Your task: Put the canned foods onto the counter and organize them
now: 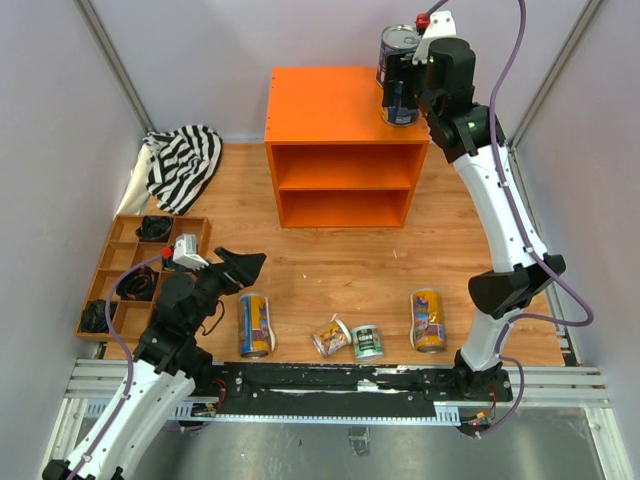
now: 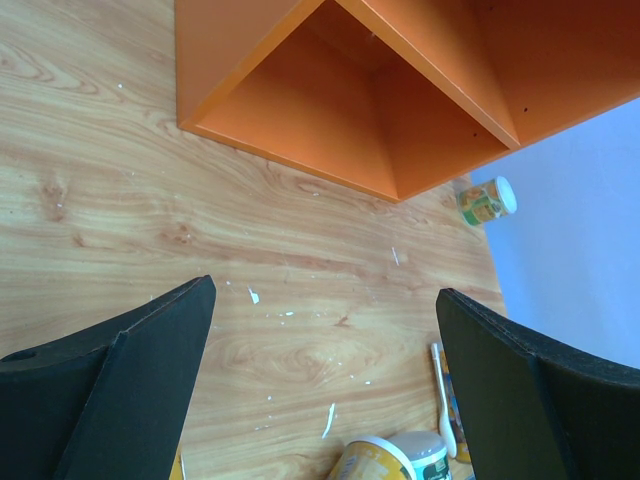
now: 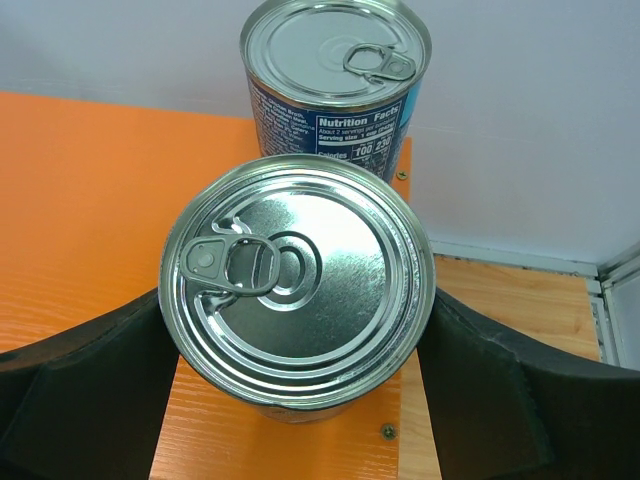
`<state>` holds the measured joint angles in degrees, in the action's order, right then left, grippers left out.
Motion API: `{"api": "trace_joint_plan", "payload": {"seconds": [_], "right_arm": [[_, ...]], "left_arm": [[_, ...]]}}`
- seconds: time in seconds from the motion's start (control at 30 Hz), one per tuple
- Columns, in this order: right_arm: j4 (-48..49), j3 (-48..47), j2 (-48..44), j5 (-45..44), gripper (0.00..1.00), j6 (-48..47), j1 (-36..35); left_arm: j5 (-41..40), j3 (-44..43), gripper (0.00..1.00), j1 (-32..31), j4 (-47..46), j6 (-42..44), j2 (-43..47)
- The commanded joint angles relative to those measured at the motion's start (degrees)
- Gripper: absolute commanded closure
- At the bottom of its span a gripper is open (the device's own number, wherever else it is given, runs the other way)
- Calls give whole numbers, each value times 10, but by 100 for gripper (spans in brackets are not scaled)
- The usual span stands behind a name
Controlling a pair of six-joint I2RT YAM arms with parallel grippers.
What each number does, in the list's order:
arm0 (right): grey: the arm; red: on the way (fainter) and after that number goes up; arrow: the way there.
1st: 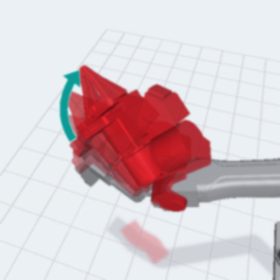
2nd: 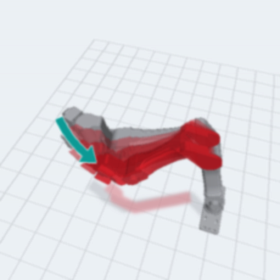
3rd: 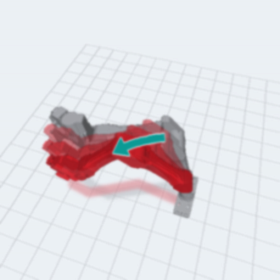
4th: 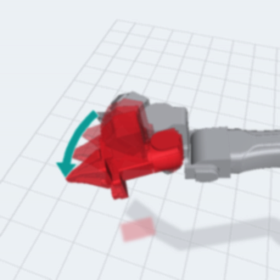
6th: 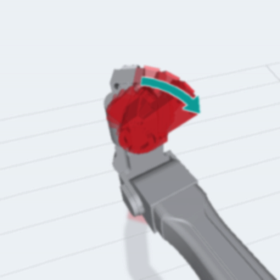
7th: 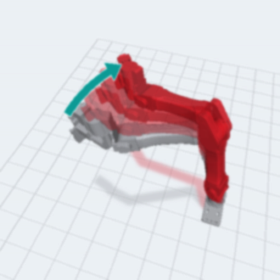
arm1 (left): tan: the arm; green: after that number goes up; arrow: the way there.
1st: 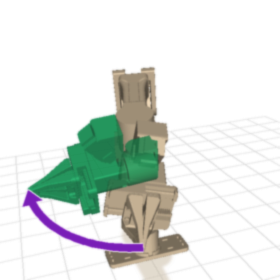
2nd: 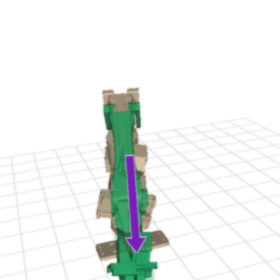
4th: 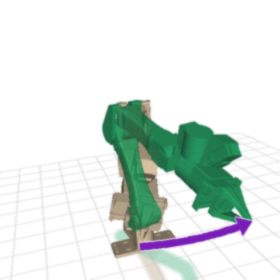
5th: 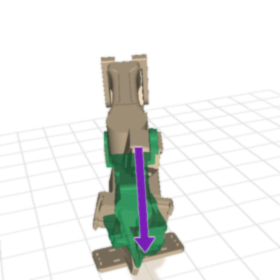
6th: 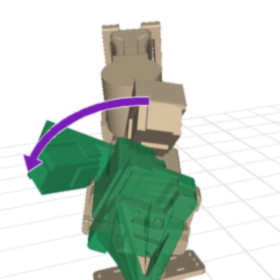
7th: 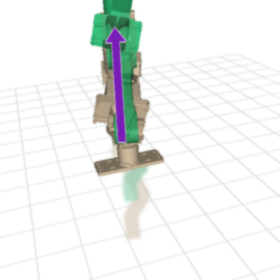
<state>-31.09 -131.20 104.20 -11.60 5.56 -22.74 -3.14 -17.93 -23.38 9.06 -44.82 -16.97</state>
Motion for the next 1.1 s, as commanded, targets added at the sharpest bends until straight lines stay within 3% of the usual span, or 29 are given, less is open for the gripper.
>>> {"api": "trace_joint_plan", "payload": {"seconds": [0.0,0.33,0.53,0.77,1.07], "right_arm": [[63,-5,-39,23,14,17,7],[56,-9,-50,26,3,19,6],[57,12,-70,25,3,20,5],[107,143,-173,1,3,3,-33],[151,429,-386,-78,4,11,-126]], "left_arm": [[0,-7,3,-3,-11,8,-2],[1,-10,2,-3,-4,3,0],[1,-16,2,-3,7,-1,8],[-2,-16,2,-3,19,-6,20],[-6,-4,2,-3,36,-12,38]]}}
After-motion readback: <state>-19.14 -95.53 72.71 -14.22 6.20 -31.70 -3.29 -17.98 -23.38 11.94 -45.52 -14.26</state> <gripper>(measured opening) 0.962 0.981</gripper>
